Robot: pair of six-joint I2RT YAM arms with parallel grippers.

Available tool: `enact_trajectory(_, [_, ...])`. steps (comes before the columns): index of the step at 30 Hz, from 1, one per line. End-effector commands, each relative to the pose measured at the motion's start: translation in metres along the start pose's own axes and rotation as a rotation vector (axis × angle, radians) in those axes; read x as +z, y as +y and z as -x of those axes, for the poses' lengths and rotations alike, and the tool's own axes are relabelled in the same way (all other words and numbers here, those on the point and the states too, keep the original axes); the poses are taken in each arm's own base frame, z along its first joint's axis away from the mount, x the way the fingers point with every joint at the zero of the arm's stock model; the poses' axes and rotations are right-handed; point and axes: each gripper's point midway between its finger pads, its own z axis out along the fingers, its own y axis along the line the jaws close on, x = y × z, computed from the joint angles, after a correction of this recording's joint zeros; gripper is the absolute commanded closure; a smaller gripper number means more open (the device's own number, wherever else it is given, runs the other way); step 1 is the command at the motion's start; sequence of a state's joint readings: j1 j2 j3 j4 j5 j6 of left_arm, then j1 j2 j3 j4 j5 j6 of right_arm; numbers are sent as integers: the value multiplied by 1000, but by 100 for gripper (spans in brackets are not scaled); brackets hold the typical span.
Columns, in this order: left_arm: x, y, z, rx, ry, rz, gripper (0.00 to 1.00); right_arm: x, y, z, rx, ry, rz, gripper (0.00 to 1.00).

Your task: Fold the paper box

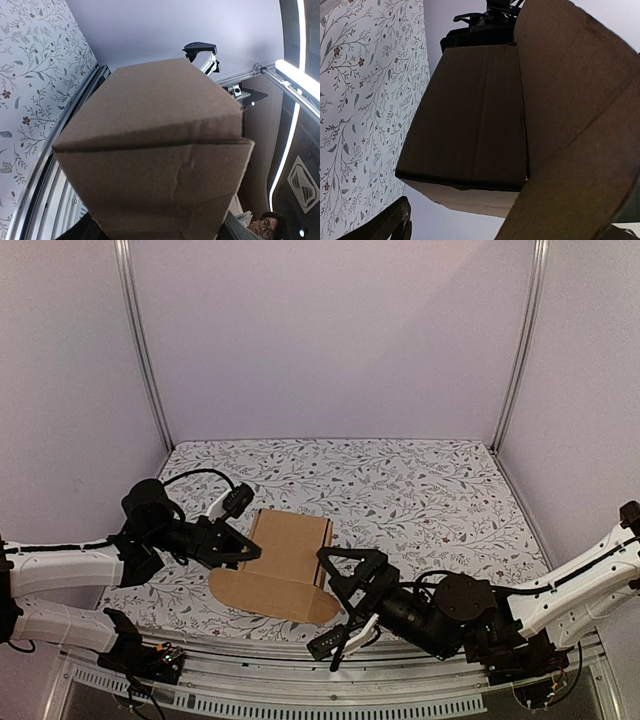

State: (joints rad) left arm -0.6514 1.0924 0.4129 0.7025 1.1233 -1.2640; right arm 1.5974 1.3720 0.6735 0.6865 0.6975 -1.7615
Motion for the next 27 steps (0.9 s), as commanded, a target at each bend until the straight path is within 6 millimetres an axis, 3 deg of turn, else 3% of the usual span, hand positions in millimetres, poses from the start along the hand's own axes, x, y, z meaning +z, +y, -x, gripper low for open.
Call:
enact_trajectory(1, [-4, 1, -6, 15, 26, -5, 42, 2, -20, 3, -73, 30, -114, 1])
enact_trajectory(7, [-4, 0, -9, 19, 42, -9, 43, 10, -16, 13, -84, 21, -125, 1])
enact_trajectory(16, [-5, 0, -12, 20, 52, -6, 44, 13, -14, 17, -66, 15, -120, 23])
enact_trajectory(27, [-6, 3, -15, 25, 54, 12, 39, 16, -5, 19, -60, 12, -87, 36])
